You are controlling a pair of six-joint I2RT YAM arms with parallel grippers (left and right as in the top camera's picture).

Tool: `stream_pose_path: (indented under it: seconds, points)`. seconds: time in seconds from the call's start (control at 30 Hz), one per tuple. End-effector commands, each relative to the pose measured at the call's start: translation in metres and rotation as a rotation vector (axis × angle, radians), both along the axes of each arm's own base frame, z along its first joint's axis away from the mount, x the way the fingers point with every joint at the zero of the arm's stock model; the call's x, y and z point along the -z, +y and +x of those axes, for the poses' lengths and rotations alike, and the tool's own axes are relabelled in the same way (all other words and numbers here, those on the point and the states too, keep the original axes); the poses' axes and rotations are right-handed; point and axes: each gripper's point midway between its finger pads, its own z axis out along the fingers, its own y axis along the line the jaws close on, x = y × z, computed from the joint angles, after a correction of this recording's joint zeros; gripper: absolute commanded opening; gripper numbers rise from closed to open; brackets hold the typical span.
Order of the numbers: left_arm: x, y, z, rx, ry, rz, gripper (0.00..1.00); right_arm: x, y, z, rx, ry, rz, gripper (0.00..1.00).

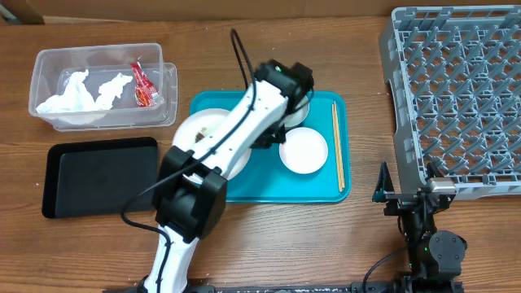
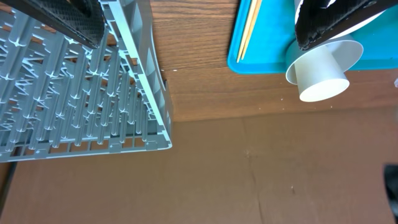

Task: Sort waste into correct bins and load items into the dishwasher
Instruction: 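Grip the plate rim with the left gripper and lift it off the tray, then carry the plate over the black tray and tilt it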

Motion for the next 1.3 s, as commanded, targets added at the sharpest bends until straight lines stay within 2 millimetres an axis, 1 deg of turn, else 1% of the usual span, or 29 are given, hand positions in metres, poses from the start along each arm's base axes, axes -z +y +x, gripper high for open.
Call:
stream_pose_path:
  seconds: [0.0,0.17,0.27,0.43,0.47,0.5,0.6,0.77,0.93,1.17,1.27]
  points:
    - [-0.031,0.034,0.025,-0.086,-0.079,0.022,0.04,0.002,-0.001,0.0,0.006,-0.004,-0.007,1.0]
    - [-0.055,0.074,0.043,-0.175,-0.11,0.02,0.04,0.002,-0.001,0.0,0.006,-0.004,-0.007,1.0]
    - [-0.061,0.096,0.052,-0.224,-0.115,-0.008,0.04,0.002,-0.001,0.0,0.006,-0.004,-0.007,1.0]
    - [-0.062,0.147,0.059,-0.373,-0.108,-0.04,0.04,0.002,-0.001,0.0,0.006,-0.004,-0.007,1.0]
    - [-0.061,0.154,0.06,-0.397,-0.106,-0.051,0.04,0.002,-0.001,0.0,0.006,-0.004,-0.007,1.0]
    - [-0.06,0.165,0.06,-0.443,-0.098,-0.081,0.04,0.002,-0.001,0.0,0.006,-0.004,-0.007,1.0]
    - [-0.058,0.185,0.062,-0.52,-0.091,-0.137,0.04,0.002,-0.001,0.0,0.006,-0.004,-0.007,1.0]
    - [-0.056,0.2,0.07,-0.541,-0.091,-0.25,0.04,0.002,-0.001,0.0,0.006,-0.004,-0.007,1.0]
    - [-0.056,0.216,0.069,-0.598,-0.083,-0.331,0.04,0.002,-0.001,0.0,0.006,-0.004,-0.007,1.0]
    - [-0.06,0.229,0.071,-0.596,-0.075,-0.53,0.04,0.002,-0.001,0.0,0.006,-0.004,-0.007,1.0]
    - [-0.064,0.231,0.071,-0.589,-0.075,-0.608,0.04,0.002,-0.001,0.0,0.006,-0.004,-0.007,1.0]
